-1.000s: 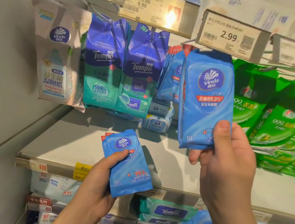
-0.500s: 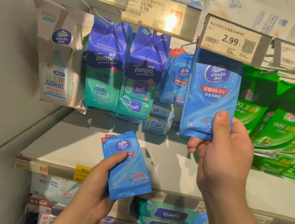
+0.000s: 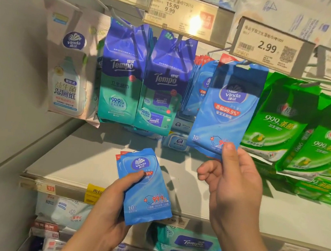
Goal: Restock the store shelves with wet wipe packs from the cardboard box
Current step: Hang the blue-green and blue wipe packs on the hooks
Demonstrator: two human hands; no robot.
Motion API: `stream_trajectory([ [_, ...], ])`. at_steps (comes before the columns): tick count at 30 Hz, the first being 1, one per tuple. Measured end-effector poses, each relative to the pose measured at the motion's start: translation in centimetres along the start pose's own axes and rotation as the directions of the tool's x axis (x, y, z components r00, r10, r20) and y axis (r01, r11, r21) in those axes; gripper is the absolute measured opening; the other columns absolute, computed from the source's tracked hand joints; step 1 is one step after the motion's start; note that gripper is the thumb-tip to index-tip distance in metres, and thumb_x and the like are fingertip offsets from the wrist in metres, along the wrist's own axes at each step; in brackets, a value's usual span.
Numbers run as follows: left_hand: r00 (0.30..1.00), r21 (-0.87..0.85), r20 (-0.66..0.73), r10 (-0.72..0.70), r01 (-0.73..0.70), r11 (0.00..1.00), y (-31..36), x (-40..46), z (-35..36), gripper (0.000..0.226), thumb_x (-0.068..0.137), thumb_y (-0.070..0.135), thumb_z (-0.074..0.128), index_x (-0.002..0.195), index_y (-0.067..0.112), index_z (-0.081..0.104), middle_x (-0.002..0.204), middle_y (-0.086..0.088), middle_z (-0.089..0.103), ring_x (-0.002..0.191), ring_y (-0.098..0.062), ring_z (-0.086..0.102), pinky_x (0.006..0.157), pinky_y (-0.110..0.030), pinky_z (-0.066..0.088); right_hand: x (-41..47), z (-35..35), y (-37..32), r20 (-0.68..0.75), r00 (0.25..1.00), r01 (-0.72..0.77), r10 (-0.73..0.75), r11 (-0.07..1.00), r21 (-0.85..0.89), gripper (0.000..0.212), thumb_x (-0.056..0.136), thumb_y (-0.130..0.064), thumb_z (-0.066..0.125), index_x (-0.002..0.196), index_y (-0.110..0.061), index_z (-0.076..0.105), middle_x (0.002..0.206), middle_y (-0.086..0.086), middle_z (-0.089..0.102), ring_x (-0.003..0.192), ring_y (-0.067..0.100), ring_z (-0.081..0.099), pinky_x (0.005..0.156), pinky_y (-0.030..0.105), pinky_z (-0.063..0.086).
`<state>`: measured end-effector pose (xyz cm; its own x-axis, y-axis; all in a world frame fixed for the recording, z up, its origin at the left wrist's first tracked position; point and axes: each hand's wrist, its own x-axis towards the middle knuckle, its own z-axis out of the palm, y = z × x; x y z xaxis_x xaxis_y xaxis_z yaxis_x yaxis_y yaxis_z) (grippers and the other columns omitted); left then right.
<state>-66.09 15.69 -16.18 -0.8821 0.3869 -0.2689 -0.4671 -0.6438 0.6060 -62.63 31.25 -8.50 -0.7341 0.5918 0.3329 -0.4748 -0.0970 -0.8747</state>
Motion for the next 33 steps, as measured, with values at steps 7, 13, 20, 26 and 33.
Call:
stream_trajectory([
  [7,1.000,0.028,-0.015,0.005,-0.005,1.000,0.1,0.5,-0.3,0.036,0.072,0.021,0.072,0.108,0.014,0.071,0.095,-0.013,0.077,0.069,-0.031,0.074,0.064,-0.040,0.060,1.5,0.6,1.3,-0.022,0.997,-0.067,0.068,0.997,0.026,0.014,0.105,-0.025,0.054,0.098,-0.015,0.059,0.063,0.002,0.064,0.049,0.016,0.061,0.051,0.026,0.051],
  [13,1.000,0.049,-0.022,0.010,-0.009,0.999,0.4,0.4,-0.1,0.039,0.070,0.021,0.072,0.108,0.014,0.072,0.097,-0.014,0.077,0.069,-0.032,0.073,0.069,-0.041,0.059,4.1,2.4,2.3,-0.087,0.989,-0.109,0.119,0.987,0.116,0.012,0.103,-0.026,0.060,0.104,-0.014,0.061,0.080,0.009,0.068,0.054,0.017,0.064,0.052,0.027,0.054],
  [20,0.998,0.078,-0.058,0.014,-0.010,0.997,0.5,0.1,-0.2,0.041,0.072,0.022,0.072,0.112,0.012,0.071,0.101,-0.016,0.077,0.072,-0.033,0.074,0.073,-0.044,0.057,6.7,4.4,2.9,-0.146,0.958,-0.210,0.246,0.952,0.222,0.010,0.103,-0.022,0.061,0.100,-0.013,0.059,0.066,0.007,0.067,0.061,0.019,0.074,0.059,0.030,0.062],
  [26,0.998,0.075,-0.062,0.020,-0.016,0.997,0.5,-0.1,-0.5,0.037,0.072,0.023,0.072,0.108,0.013,0.072,0.101,-0.016,0.077,0.073,-0.033,0.073,0.074,-0.043,0.057,7.8,4.2,4.1,-0.152,0.945,-0.233,0.289,0.923,0.306,0.038,0.104,-0.020,0.060,0.136,-0.004,0.047,0.092,0.013,0.060,0.070,0.023,0.078,0.072,0.040,0.065],
  [33,0.998,0.064,-0.045,0.042,-0.039,0.997,0.3,0.2,-0.6,0.040,0.067,0.021,0.069,0.106,0.013,0.072,0.097,-0.014,0.077,0.069,-0.029,0.074,0.072,-0.041,0.058,7.8,3.0,4.2,-0.151,0.924,-0.283,0.351,0.894,0.346,0.027,0.105,-0.031,0.057,0.111,-0.005,0.052,0.101,0.019,0.068,0.086,0.029,0.077,0.081,0.045,0.063],
])
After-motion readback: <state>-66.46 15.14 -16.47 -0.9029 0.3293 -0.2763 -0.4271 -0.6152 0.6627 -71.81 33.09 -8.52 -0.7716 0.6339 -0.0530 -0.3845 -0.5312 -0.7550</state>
